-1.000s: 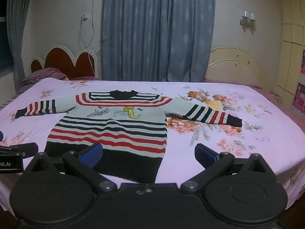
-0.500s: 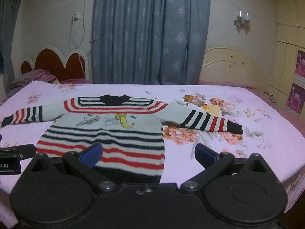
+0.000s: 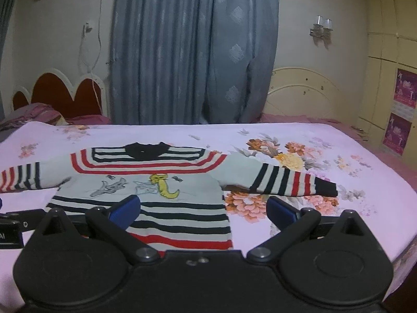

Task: Fold small clothes
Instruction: 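Move the right gripper toward the black cuff of the nearest sleeve, then close the right gripper on the black sleeve cuff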

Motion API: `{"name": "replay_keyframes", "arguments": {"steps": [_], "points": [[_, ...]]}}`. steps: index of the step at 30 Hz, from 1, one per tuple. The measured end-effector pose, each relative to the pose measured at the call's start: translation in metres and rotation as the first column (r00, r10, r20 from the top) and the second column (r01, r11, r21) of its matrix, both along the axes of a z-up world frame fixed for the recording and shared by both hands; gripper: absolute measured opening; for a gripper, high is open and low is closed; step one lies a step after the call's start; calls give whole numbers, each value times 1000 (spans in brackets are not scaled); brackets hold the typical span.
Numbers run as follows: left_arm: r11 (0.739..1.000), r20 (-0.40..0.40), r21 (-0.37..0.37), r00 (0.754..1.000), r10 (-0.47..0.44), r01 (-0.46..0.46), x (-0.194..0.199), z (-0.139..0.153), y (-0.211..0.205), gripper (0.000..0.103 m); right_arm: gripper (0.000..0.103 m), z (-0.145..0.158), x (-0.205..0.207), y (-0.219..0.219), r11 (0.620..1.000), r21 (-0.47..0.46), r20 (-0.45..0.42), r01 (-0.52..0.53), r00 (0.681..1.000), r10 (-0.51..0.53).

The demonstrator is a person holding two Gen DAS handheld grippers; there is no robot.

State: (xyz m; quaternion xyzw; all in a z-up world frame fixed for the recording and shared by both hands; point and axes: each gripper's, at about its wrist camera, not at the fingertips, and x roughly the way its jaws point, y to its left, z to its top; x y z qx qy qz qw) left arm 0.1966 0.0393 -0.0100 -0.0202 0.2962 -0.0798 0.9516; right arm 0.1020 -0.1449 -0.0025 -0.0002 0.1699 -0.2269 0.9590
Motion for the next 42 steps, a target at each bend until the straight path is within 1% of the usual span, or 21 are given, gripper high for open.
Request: {"name": "replay_keyframes", "arguments": {"steps": [3, 5, 9, 11, 13, 15, 17, 19, 22, 26, 27, 28, 32, 33, 34, 35, 37, 38, 40, 41, 42], "points": [[1000, 1, -5, 1000, 1, -1, 13, -6, -8, 103, 102, -3, 7, -7, 1000, -8, -17, 20, 1000, -20], [1000, -17, -2, 1000, -23, 23, 21, -10, -17, 103, 102, -5, 13, -15, 999, -8, -29, 36, 999, -36], [999, 70, 34, 997, -39, 37, 33, -11, -41, 103, 102, -8, 24, -36, 998, 3, -33, 61, 998, -61], [999, 79, 31, 996, -36, 34, 46, -11, -52, 103, 102, -10, 32, -51, 998, 11, -34, 70, 997, -69], [1000, 70, 19, 997, -24, 23, 64, -12, -65, 103, 102, -12, 42, -68, 997, 21, -35, 74, 997, -73], [1000, 43, 14, 999, -6, 5, 86, -15, -81, 103, 102, -13, 52, -88, 996, 30, -35, 78, 996, -77], [1000, 33, 13, 999, 1, -2, 104, -18, -97, 103, 102, -13, 62, -112, 995, 49, -32, 88, 996, -87], [999, 32, 36, 999, 3, -4, 125, -22, -118, 103, 102, -13, 71, -137, 993, 67, -31, 102, 994, -100], [999, 12, 50, 1000, -6, 5, 151, -27, -148, 103, 102, -16, 84, -179, 987, 92, -40, 132, 991, -128], [995, -27, 89, 999, -33, 36, 177, -35, -188, 103, 102, -26, 95, -238, 971, 159, -41, 180, 984, -176], [993, -38, 107, 999, -37, 41, 182, -37, -198, 103, 101, -31, 96, -255, 964, 183, -37, 195, 981, -191], [992, -47, 119, 998, -40, 46, 186, -40, -206, 103, 95, -35, 96, -268, 957, 203, -34, 209, 978, -206], [986, -88, 154, 995, -42, 55, 202, -52, -230, 103, 83, -58, 94, -329, 907, 322, -22, 272, 960, -280], [985, -99, 164, 994, -39, 55, 206, -55, -235, 103, 76, -65, 94, -344, 890, 352, -28, 289, 954, -298], [983, -110, 175, 993, -37, 56, 210, -57, -240, 103, 69, -71, 94, -358, 871, 388, -32, 302, 949, -315], [981, -120, 184, 992, -35, 57, 213, -60, -243, 103, 66, -79, 93, -372, 845, 436, -30, 310, 943, -331], [978, -137, 200, 990, -30, 57, 221, -64, -252, 103, 56, -93, 92, -395, 796, 513, -32, 321, 934, -356], [977, -140, 204, 990, -28, 56, 225, -65, -256, 103, 54, -100, 92, -405, 770, 548, -38, 325, 930, -366], [976, -140, 211, 990, -25, 54, 231, -66, -264, 103, 46, -116, 93, -423, 715, 614, -60, 335, 923, -381], [976, -139, 213, 990, -23, 53, 234, -66, -267, 103, 46, -122, 93, -428, 696, 638, -56, 329, 921, -384], [976, -136, 212, 990, -23, 52, 237, -65, -271, 103, 46, -124, 92, -431, 691, 652, -28, 312, 921, -389]]}}
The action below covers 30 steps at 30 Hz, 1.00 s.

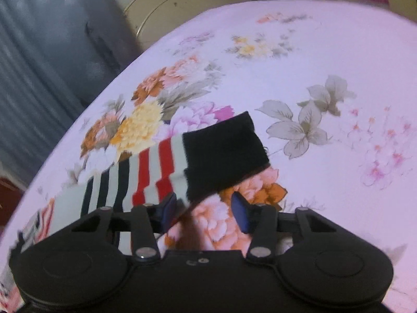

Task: Fold small clothes
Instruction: 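Close the right gripper on the black sleeve cuff, then fold the held sleeve across the sweater body and open the right gripper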

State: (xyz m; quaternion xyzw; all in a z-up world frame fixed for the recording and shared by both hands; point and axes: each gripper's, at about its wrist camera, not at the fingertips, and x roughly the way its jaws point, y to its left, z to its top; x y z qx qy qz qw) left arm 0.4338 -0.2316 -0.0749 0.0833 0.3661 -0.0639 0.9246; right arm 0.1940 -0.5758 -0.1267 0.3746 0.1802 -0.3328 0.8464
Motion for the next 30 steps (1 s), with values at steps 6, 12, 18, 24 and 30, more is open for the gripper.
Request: {"name": "replay_keyframes", "arguments": {"steps": [6, 12, 18, 24, 30], "points": [[997, -24, -63, 999, 46, -48, 16, 4, 2, 103, 37, -6, 8, -3, 999, 11, 62, 31, 998, -32], [990, -46, -93, 993, 105, -109, 28, 4, 38, 103, 15, -4, 12, -9, 999, -22, 34, 49, 998, -48], [971, -50, -103, 976, 212, -217, 36, -5, 99, 103, 8, 23, 40, 11, 971, -229, -74, -63, 996, 47], [963, 18, -145, 973, 230, -225, 35, -12, 159, 103, 8, 58, 96, 73, 885, -368, -101, -287, 958, 269], [945, -31, -162, 959, 283, -284, 44, -20, 225, 103, 8, 70, 163, 167, 783, -389, -136, -486, 871, 473]]}}
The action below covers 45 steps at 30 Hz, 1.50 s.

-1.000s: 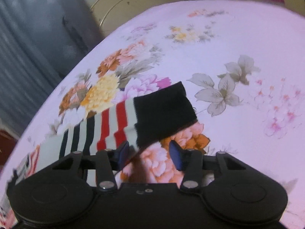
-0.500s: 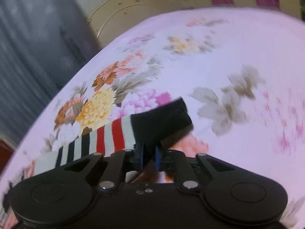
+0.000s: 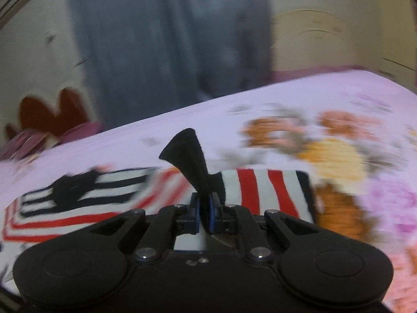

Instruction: Fold small clothes

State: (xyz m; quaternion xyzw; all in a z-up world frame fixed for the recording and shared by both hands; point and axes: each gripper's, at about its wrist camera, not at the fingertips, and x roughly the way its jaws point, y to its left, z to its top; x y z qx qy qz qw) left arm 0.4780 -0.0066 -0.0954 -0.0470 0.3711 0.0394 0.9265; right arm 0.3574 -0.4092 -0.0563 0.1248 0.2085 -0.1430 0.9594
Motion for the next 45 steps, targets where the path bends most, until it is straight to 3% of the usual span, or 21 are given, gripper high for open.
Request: {"name": "replay_keyframes", "arguments": {"steps": [6, 14, 17, 18, 19, 21, 24, 25, 27, 30, 32, 34, 35, 36, 43, 45], "points": [[997, 0, -75, 1000, 18, -17, -10, -9, 65, 102, 8, -6, 61, 109, 974, -69, -64, -215, 976, 210], [992, 15, -113, 998, 55, -53, -19, -16, 109, 102, 8, -43, 111, 209, 923, -73, -178, -378, 915, 361], [990, 9, -131, 999, 45, -44, -18, -18, 111, 102, 27, -54, 114, 225, 903, -87, -219, -421, 892, 394], [989, 10, -144, 999, 37, -35, -18, -18, 109, 102, 41, -50, 111, 228, 893, -77, -217, -443, 882, 419], [987, 12, -159, 999, 30, -27, -16, -18, 107, 102, 43, -45, 104, 230, 891, -67, -191, -450, 882, 431], [977, 21, -214, 1000, -7, 11, -9, -19, 98, 102, 36, -30, 85, 224, 899, -82, -113, -430, 900, 420], [957, 35, -277, 996, -82, 89, 10, -27, 72, 100, 22, -8, 60, 196, 941, -63, -32, -334, 943, 332], [950, 21, -294, 995, -101, 103, 19, -32, 63, 84, 23, -2, 53, 184, 954, -61, -14, -295, 956, 294], [937, -24, -329, 990, -135, 120, 40, -45, 46, 71, 22, 8, 39, 160, 976, -67, 7, -207, 978, 208], [938, -85, -333, 987, -135, 100, 64, -63, 27, 71, 22, 18, 15, 116, 996, -56, 25, -68, 997, 69], [934, -95, -348, 987, -127, 86, 73, -70, 20, 64, 22, 19, -1, 89, 999, -32, 31, 25, 999, -24], [949, -96, -306, 990, -108, 74, 82, -74, 11, 26, 22, 13, -8, 70, 995, -2, 19, 100, 995, -100], [952, -92, -297, 990, -108, 77, 86, -75, 10, 12, 22, 10, -14, 63, 992, 13, 12, 124, 992, -124], [951, -92, -301, 990, -105, 73, 87, -74, 8, 5, 22, 7, -20, 56, 988, 32, 7, 149, 989, -150], [983, 91, -165, 994, -60, 75, 62, -27, 30, 5, 22, -5, -30, 38, 979, 92, -14, 183, 983, -182], [991, 92, -124, 995, -45, 56, 58, -27, 44, 5, 22, -7, -25, 42, 984, 90, -22, 156, 988, -154]]}}
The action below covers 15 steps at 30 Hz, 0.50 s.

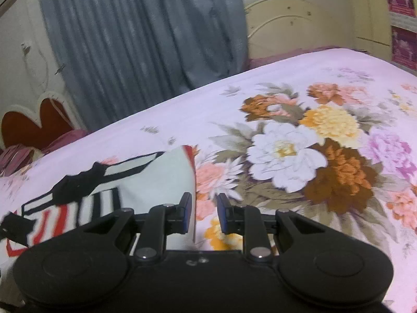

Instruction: Fold small clothes

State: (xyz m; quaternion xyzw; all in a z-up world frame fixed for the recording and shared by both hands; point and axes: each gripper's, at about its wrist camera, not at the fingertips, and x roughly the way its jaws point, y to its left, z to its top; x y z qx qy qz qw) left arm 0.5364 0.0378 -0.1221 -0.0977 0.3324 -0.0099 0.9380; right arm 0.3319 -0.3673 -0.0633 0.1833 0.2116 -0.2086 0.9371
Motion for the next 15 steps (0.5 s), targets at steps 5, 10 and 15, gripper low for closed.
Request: {"name": "replay_keyframes", "arguments": {"steps": [5, 10, 15], "points": [[1000, -97, 22, 995, 8, -6, 2, -30, 11, 5, 23, -21, 22, 15, 993, 34, -100, -110, 989, 113], [999, -100, 17, 994, 33, -32, 0, -37, 10, 31, 25, -26, 25, 17, 992, 27, -136, -126, 982, 129], [998, -58, 9, 996, 60, -60, 4, -35, 25, 71, 35, 0, 47, -6, 992, 1, -64, -128, 990, 128]]}}
